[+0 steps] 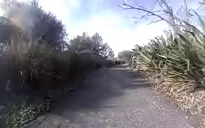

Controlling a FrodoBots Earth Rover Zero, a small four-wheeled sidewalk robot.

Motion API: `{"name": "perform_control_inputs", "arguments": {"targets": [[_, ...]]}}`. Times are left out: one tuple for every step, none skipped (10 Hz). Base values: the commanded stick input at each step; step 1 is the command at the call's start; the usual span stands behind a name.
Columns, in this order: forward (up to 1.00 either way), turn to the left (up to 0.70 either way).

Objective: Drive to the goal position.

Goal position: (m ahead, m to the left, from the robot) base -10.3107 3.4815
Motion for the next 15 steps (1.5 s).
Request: {"name": "perform_control_inputs", "arguments": {"targets": [[0.45, -0.27], [0.45, -0.27], [0.45, -0.27], [0.45, -0.27], [0.45, -0.27], [0.45, -0.27], [0.45, -0.27], [0.45, -0.26], [0.45, -0.26], [0.45, -0.26], [0.45, 0.00], [0.45, 0.00], [0.45, -0.26], [0.45, -0.26], [0.45, -0.27]]}}
